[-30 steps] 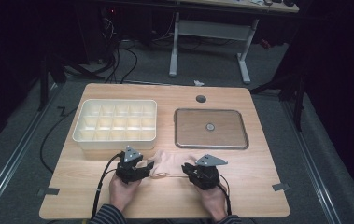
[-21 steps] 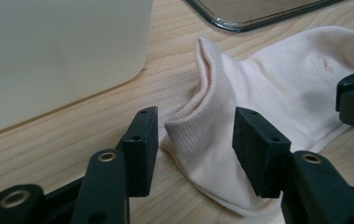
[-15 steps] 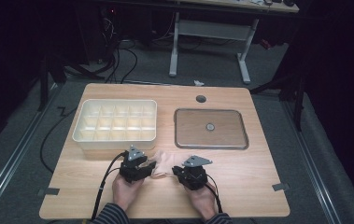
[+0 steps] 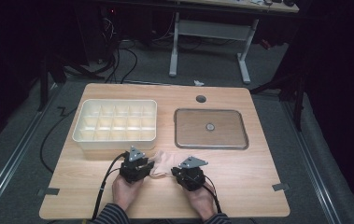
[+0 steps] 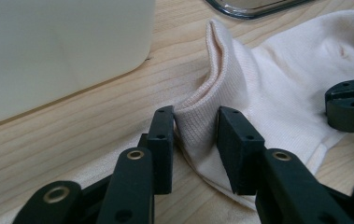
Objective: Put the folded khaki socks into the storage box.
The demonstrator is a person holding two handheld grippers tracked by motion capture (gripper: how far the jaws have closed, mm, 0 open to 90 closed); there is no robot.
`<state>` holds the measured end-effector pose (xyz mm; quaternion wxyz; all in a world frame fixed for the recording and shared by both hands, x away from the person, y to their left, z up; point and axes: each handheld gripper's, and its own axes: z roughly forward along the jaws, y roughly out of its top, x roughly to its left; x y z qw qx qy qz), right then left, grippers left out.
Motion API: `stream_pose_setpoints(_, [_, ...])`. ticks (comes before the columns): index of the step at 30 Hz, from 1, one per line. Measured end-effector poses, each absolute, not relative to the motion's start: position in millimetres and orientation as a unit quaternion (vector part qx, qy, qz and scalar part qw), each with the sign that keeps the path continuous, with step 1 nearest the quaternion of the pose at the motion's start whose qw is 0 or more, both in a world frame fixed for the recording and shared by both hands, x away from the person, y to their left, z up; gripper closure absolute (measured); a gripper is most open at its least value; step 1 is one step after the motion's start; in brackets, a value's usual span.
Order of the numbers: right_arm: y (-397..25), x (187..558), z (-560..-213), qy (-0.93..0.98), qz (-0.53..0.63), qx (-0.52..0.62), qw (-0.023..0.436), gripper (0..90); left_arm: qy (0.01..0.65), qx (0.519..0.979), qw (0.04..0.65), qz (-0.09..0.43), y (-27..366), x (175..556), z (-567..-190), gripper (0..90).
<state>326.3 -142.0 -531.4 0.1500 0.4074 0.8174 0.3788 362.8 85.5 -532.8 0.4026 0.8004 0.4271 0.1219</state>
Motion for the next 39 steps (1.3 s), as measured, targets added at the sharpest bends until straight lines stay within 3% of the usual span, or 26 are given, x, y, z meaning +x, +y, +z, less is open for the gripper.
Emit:
stream_pose_setpoints(12, [-141.9, 325.5, -532.1, 0.819, 0.379, 0.402, 0.156, 85.0, 0.430, 0.797, 0.412, 0.097, 85.8, 365.9, -533.3, 82.0])
stream_pose_setpoints(39, [-140.1, 329.1, -529.4, 0.826, 0.369, 0.401, 0.147, 85.9, 0.392, 0.785, 0.476, 0.055, 92.7, 359.3, -498.2, 82.9])
